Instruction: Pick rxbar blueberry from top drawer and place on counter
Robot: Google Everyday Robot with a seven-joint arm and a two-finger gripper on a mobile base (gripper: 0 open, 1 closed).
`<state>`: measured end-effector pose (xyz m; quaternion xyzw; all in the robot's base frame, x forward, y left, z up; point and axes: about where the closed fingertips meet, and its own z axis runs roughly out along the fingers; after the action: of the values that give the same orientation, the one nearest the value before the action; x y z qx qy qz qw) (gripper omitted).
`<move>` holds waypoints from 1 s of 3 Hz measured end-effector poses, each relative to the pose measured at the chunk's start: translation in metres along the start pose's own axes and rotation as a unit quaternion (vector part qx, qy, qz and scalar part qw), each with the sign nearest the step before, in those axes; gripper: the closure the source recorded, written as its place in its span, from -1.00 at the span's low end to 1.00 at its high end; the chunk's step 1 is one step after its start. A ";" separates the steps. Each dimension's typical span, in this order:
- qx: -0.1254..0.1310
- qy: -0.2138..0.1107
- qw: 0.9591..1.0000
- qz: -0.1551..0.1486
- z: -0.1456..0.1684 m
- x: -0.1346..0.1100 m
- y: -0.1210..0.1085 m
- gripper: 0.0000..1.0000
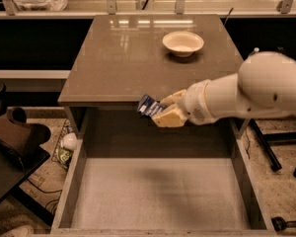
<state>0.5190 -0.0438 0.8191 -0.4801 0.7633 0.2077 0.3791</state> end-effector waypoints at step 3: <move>-0.099 -0.019 0.991 -0.083 0.018 -0.162 0.022 1.00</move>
Offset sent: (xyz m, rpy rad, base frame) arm 0.0341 0.0972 0.1519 0.0161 -0.0249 0.2930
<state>0.5469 0.0720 0.9332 -0.5727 0.6890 0.2598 0.3601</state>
